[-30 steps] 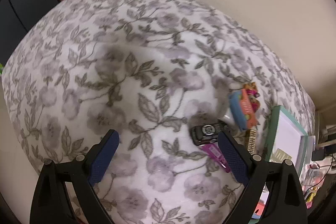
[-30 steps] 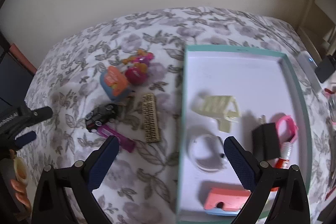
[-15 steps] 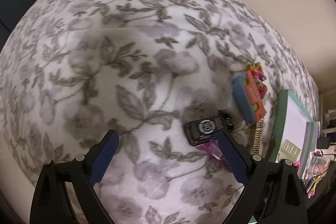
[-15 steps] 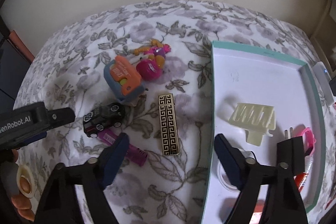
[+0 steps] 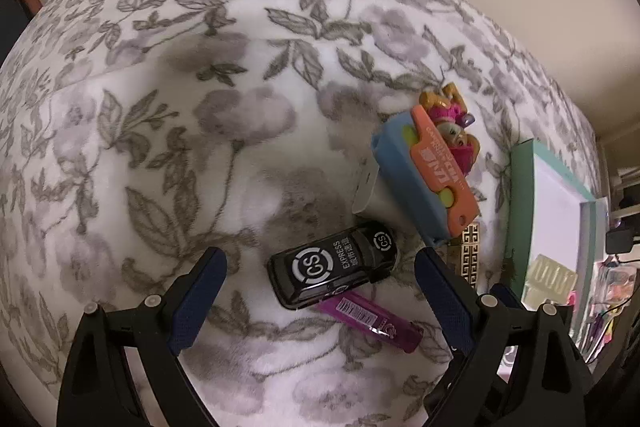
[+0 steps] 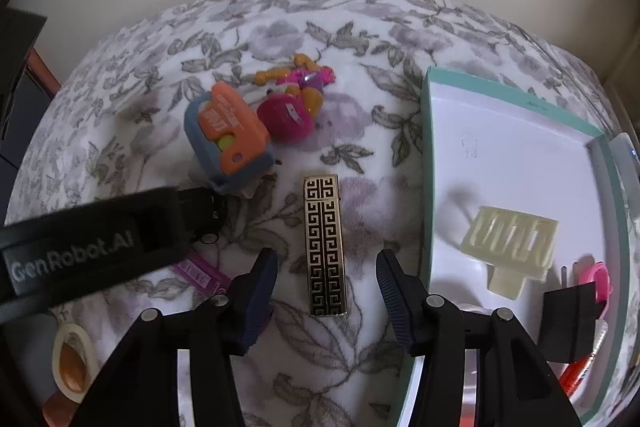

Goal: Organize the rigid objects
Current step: 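Grasp the black toy car with the left tool while the right tool grasps the gold patterned strip, then lift both held items and carry them over the tray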

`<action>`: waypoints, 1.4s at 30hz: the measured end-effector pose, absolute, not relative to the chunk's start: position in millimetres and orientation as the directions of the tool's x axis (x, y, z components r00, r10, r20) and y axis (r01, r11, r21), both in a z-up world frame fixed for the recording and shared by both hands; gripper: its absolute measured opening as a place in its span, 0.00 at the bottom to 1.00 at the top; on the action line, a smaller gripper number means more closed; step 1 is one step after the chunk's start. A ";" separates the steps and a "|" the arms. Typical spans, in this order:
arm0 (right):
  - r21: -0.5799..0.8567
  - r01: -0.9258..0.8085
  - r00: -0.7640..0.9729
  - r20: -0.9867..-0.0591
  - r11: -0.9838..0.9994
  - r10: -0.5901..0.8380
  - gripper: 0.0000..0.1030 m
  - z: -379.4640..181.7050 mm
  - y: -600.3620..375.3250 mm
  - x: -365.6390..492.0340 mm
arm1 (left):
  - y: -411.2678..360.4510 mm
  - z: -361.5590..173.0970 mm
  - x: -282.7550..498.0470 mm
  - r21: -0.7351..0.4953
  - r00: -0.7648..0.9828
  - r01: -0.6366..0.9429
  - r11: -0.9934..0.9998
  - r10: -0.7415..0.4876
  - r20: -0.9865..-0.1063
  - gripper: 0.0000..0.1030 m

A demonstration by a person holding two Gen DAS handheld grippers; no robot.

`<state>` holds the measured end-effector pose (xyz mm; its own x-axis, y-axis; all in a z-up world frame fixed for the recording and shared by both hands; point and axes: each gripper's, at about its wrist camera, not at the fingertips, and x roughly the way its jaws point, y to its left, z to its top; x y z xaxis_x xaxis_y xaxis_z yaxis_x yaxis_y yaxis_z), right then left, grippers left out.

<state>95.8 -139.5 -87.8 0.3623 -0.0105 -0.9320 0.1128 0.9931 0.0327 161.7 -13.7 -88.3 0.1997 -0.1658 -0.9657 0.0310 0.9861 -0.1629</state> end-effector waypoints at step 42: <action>0.002 0.085 0.363 -0.931 0.996 -0.029 0.21 -91.6 -137.6 98.6 | 2.8 -96.9 175.2 -0.165 0.176 -0.012 0.986 -0.160 -0.971 0.37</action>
